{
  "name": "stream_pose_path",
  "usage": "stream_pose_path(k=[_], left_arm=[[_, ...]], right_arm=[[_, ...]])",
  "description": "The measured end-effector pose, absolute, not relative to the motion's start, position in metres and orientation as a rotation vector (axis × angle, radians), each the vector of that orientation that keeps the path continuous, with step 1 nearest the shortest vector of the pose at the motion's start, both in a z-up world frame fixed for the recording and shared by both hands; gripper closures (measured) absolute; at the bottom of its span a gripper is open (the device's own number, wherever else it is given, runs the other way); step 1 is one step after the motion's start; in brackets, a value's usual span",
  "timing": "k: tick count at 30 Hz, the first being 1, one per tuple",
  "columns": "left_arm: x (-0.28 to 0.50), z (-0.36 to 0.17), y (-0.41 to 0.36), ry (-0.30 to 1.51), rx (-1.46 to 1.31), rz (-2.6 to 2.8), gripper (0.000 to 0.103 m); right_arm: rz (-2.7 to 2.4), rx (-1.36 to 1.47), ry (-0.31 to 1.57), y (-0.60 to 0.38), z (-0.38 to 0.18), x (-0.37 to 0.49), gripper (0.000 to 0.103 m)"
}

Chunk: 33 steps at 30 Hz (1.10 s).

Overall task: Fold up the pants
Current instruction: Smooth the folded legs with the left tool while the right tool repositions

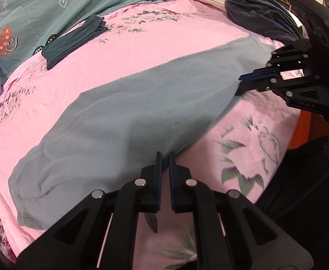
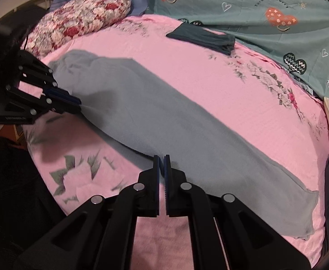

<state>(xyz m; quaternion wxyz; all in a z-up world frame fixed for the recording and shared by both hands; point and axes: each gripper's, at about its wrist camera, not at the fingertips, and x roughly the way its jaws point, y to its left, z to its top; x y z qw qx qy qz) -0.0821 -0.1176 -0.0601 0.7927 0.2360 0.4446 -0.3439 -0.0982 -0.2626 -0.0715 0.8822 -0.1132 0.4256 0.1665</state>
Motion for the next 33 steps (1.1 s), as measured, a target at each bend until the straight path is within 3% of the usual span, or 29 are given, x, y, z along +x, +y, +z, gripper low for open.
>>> stream_pose_path(k=[1, 2, 3, 5, 7, 9, 11, 14, 17, 23, 25, 27, 33], left_arm=[[-0.084, -0.064, -0.117, 0.968, 0.517, -0.739, 0.098], [-0.083, -0.069, -0.117, 0.981, 0.525, -0.727, 0.098], [-0.079, -0.075, -0.116, 1.003, 0.524, -0.710, 0.098], [-0.075, -0.078, -0.113, 1.023, 0.493, -0.704, 0.097], [-0.076, -0.068, -0.108, 1.013, 0.446, -0.734, 0.092], [-0.078, -0.055, -0.104, 0.978, 0.407, -0.761, 0.069], [-0.077, -0.041, -0.105, 0.928, 0.369, -0.762, 0.056], [-0.066, -0.043, -0.115, 0.932, 0.333, -0.761, 0.056], [-0.052, -0.072, -0.127, 1.006, 0.377, -0.724, 0.063], [-0.053, -0.069, -0.131, 1.016, 0.375, -0.742, 0.065], [-0.055, -0.059, -0.139, 0.977, 0.363, -0.765, 0.064], [-0.057, -0.049, -0.148, 0.936, 0.340, -0.779, 0.057], [-0.047, -0.045, -0.198, 0.928, 0.298, -0.825, 0.053]], right_arm=[[0.343, -0.245, 0.902, -0.262, -0.077, -0.098, 0.099], [0.341, -0.256, 0.931, -0.260, -0.084, -0.097, 0.093], [0.332, -0.273, 0.944, -0.259, -0.090, -0.098, 0.074], [0.302, -0.308, 0.926, -0.256, -0.090, -0.102, 0.057], [0.334, -0.299, 0.897, -0.257, -0.079, -0.110, 0.057], [0.360, -0.271, 0.868, -0.264, -0.067, -0.116, 0.057], [0.357, -0.219, 0.841, -0.274, -0.056, -0.115, 0.057], [0.306, -0.136, 0.880, -0.287, -0.064, -0.098, 0.064], [0.291, -0.144, 0.977, -0.285, -0.094, -0.088, 0.065], [0.133, -0.082, 0.860, -0.322, -0.072, -0.102, 0.066], [-0.053, 0.066, 0.790, -0.373, -0.055, -0.110, 0.064], [-0.294, 0.221, 0.727, -0.430, -0.045, -0.129, 0.048], [-0.445, 0.381, 0.746, -0.486, -0.064, -0.158, 0.047]])
